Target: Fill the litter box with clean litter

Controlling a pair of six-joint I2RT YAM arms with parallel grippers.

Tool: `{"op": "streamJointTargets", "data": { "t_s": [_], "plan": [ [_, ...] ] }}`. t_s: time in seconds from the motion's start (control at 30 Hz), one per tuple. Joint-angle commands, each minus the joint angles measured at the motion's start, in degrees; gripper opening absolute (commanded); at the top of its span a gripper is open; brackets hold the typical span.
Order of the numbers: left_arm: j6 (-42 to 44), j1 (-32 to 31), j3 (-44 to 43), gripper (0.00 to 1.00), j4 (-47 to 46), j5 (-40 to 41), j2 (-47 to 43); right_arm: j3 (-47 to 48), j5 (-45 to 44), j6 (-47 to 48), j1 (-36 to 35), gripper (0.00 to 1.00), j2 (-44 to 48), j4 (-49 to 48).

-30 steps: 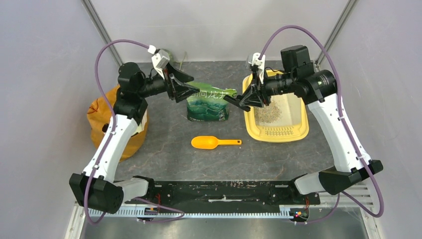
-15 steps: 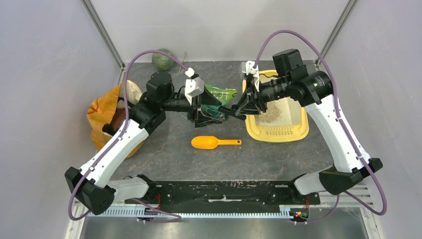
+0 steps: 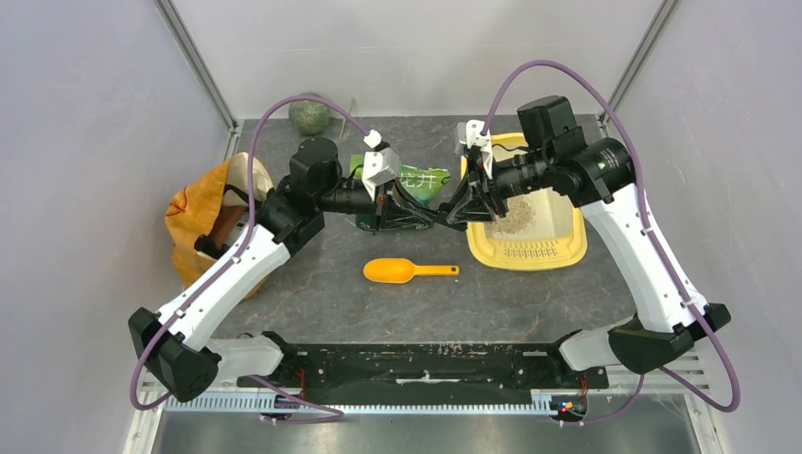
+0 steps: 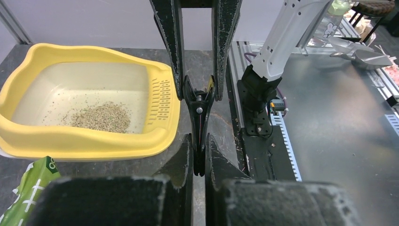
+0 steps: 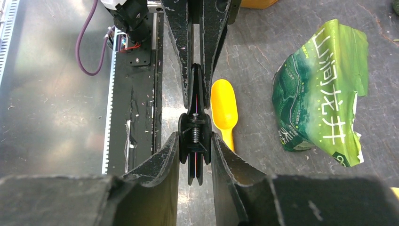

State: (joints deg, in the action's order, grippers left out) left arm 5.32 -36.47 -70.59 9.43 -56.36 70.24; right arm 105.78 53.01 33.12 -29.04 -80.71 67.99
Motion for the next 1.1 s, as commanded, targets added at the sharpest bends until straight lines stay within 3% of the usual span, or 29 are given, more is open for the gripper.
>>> {"op": "streamJointTargets", "data": {
  "t_s": [0.0,0.23,0.4,0.63,0.8,0.93,1.0,1.03,1.07],
  "plan": [
    [-2.89,-0.97,-0.81,0.02,-4.60,0.99,-0.14,-0.52,-0.58,0.18,-0.31,0.32,1.52,-1.50],
    [-7.10,-0.97,1.25,0.02,-7.75,1.96,-0.23,-1.78,-1.67,0.03,-0.30,0.50,2.50,-2.24],
    [-6.52,-0.96,0.98,0.02,-7.42,1.55,0.16,-1.98,-2.32,-0.46,-0.27,0.46,2.75,-2.78],
    [-5.50,-0.97,1.34,0.02,-5.86,1.07,0.26,-1.34,-3.73,-1.73,-0.32,0.55,2.83,-3.63],
    [-3.77,-0.97,1.16,0.02,-5.15,1.08,0.43,-1.10,-3.23,-2.42,-0.31,0.55,2.59,-4.15],
    [-3.56,-0.97,0.91,0.02,-4.91,1.07,0.53,-1.05,-3.07,-2.69,-0.28,0.45,2.44,-4.55],
    [-3.31,-0.97,0.74,0.02,-4.33,1.23,0.52,-1.01,-3.09,-2.63,-0.32,0.32,2.38,-4.55],
    [-2.96,-0.92,0.44,0.08,-3.30,1.53,0.51,-0.93,-3.16,-2.54,-0.29,0.22,2.40,-4.58],
    [-2.75,-0.78,-0.03,0.30,-1.56,2.20,0.44,-0.97,-3.56,-2.29,-0.32,0.15,2.40,-4.54]
  ]
}}
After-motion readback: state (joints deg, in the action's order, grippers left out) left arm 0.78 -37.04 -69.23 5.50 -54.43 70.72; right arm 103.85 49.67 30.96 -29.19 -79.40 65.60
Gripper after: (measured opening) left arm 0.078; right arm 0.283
